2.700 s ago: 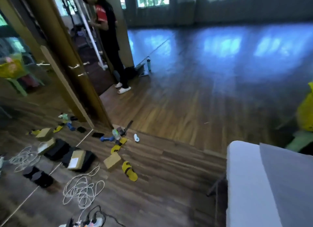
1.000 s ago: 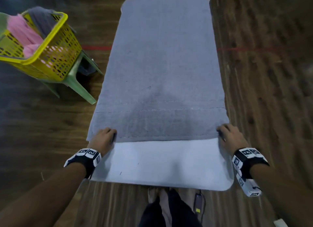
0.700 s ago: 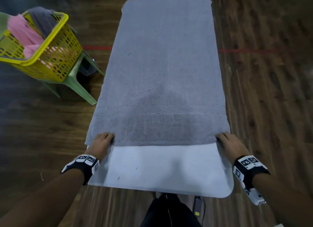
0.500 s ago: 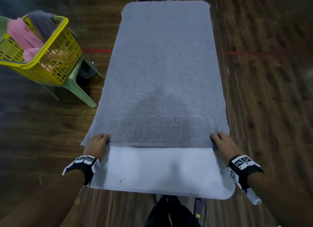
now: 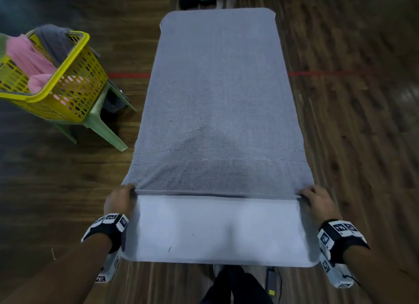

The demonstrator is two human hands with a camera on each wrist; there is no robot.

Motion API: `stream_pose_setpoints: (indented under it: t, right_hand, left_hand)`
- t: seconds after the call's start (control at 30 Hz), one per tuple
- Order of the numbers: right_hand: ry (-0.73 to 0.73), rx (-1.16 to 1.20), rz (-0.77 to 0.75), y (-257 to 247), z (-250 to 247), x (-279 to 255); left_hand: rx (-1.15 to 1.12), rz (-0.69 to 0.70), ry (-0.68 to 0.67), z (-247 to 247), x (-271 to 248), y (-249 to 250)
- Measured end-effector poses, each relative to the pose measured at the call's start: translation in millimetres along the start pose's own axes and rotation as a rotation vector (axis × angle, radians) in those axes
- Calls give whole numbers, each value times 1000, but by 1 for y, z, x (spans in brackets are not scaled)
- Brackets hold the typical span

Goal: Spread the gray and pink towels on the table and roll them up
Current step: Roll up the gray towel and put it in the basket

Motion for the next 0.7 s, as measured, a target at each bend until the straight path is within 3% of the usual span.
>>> stream_pose_setpoints:
  t: [0.07,0.17,0.33,0.5,0.7]
  right_hand:
    - [44,26,90,11,-3,-1]
    - [59,-18,77,11,0,-3]
    - [113,-36,40,3,-3,-9]
    - [98,-25,123,11,-9,-16]
    - [74,-52,109,18,-14,-57]
  left_hand:
    - [-17,28,11,-1,-1,4]
    - [-69,111,15,4,-11,13]
    - [-126,-29,64,-4,-13,-4]
    - [-119,-33,9,0,-17,0]
    - [-69,0,-76,-11,-52,-1]
Point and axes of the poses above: each hand's wrist, its own x-axis towards the middle knuckle, its own z-axis out of the palm, y = z × x, the point moved 8 cm from there along x, towards the middle knuckle, and after that the axes turned 11 degrees about y, right-handed, at the moved point
